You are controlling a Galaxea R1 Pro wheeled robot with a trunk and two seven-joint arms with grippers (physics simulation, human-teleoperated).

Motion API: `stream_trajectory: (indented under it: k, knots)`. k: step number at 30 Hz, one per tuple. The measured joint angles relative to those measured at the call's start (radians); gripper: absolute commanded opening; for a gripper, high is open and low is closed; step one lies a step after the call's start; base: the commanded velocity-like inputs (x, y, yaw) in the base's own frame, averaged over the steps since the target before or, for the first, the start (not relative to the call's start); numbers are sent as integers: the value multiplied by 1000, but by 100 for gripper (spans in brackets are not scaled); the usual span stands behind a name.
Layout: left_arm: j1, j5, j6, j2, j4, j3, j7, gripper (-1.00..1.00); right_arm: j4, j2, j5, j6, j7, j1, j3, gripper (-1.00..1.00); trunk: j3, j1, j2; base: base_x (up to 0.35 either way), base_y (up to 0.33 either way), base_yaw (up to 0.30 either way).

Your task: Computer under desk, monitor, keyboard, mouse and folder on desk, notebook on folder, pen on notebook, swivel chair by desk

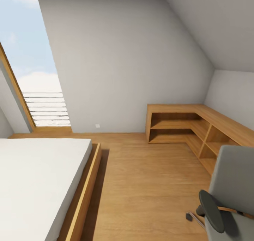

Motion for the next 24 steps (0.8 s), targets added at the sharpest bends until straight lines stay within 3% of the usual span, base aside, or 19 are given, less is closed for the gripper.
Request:
stream_trajectory:
  k: [24]
  knots:
    - [0, 0, 3, 0, 2, 0, 0, 100, 0, 0, 0, 2, 0, 0, 0, 100, 0, 0, 0, 323, 0, 0]
